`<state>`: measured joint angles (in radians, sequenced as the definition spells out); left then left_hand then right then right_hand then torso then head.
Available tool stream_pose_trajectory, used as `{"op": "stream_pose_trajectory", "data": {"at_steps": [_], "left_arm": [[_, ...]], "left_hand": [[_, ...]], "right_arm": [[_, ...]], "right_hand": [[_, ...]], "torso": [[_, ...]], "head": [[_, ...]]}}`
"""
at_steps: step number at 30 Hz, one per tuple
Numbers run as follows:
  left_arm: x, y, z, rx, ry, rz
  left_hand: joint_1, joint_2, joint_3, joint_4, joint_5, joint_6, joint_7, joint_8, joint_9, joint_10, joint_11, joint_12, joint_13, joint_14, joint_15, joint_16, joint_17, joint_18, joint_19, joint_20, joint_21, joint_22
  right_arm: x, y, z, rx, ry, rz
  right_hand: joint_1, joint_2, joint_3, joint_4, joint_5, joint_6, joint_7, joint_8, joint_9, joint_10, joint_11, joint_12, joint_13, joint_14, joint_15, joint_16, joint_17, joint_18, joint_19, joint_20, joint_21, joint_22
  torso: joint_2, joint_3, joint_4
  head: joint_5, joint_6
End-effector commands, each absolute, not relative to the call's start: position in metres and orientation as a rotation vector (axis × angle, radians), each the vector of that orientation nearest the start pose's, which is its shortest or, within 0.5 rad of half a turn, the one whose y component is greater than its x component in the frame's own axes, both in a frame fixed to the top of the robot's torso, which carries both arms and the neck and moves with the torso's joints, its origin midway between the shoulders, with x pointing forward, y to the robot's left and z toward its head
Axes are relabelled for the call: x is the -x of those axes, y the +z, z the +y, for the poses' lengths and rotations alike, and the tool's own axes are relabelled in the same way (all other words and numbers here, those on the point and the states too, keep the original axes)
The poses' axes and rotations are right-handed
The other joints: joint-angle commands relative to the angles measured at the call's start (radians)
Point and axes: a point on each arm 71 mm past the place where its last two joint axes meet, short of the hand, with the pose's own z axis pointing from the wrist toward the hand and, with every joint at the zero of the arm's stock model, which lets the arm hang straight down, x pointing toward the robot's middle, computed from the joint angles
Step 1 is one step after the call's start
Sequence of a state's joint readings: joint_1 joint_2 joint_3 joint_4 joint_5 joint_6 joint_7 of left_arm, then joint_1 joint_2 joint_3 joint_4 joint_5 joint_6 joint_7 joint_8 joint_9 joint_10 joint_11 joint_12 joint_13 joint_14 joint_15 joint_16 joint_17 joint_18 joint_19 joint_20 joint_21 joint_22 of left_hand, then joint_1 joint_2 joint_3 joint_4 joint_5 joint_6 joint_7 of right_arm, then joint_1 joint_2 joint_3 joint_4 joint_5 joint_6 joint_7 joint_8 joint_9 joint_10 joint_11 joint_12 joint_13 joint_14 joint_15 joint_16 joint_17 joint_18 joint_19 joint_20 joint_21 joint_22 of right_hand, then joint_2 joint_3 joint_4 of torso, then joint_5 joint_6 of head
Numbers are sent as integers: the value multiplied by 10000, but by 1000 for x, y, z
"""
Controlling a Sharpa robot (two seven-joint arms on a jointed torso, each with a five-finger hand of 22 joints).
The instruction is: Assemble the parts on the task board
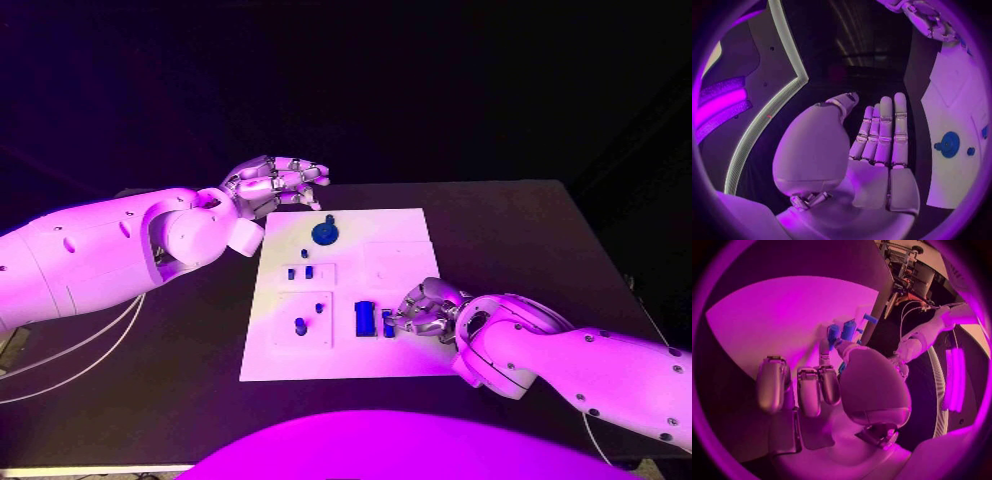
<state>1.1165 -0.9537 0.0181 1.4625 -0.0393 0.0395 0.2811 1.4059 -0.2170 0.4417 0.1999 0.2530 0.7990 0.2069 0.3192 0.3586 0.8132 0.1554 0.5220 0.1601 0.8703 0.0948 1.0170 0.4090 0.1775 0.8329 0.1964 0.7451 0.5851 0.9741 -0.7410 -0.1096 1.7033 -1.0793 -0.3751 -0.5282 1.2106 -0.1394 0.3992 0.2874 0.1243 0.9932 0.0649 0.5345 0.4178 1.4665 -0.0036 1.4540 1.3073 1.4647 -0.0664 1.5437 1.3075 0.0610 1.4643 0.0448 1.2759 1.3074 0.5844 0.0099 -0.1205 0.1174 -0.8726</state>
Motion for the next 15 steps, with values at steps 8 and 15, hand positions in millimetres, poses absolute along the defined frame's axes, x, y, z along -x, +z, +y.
{"op": "stream_pose_trajectory", "data": {"at_steps": [8,15], "left_arm": [[-480,-204,263,11393,-16706,16301],[-480,-204,263,11401,-16701,16329]], "left_hand": [[13,126,-10,31,33,-66,37,44,-16,-60,19,30,-17,-71,4,7,-12,52,77,-26,-36,-8],[9,125,-23,45,31,-76,42,42,-20,-67,22,34,-19,-73,6,9,-12,51,87,-26,-50,-18]], "right_arm": [[-381,-309,-122,-4097,6600,22304],[-383,-309,-122,-3938,6582,22146]], "right_hand": [[-95,-30,-40,14,-48,-21,16,-59,-4,366,-30,30,1727,933,-22,24,2002,-91,292,-50,-43,1945],[-99,-32,-43,7,-48,-22,14,-58,-2,362,-31,24,1723,929,-23,16,1983,-88,288,-50,-56,1942]], "torso": [[-3,13,-3],[-6,11,-12]], "head": [[23,0],[13,0]]}}
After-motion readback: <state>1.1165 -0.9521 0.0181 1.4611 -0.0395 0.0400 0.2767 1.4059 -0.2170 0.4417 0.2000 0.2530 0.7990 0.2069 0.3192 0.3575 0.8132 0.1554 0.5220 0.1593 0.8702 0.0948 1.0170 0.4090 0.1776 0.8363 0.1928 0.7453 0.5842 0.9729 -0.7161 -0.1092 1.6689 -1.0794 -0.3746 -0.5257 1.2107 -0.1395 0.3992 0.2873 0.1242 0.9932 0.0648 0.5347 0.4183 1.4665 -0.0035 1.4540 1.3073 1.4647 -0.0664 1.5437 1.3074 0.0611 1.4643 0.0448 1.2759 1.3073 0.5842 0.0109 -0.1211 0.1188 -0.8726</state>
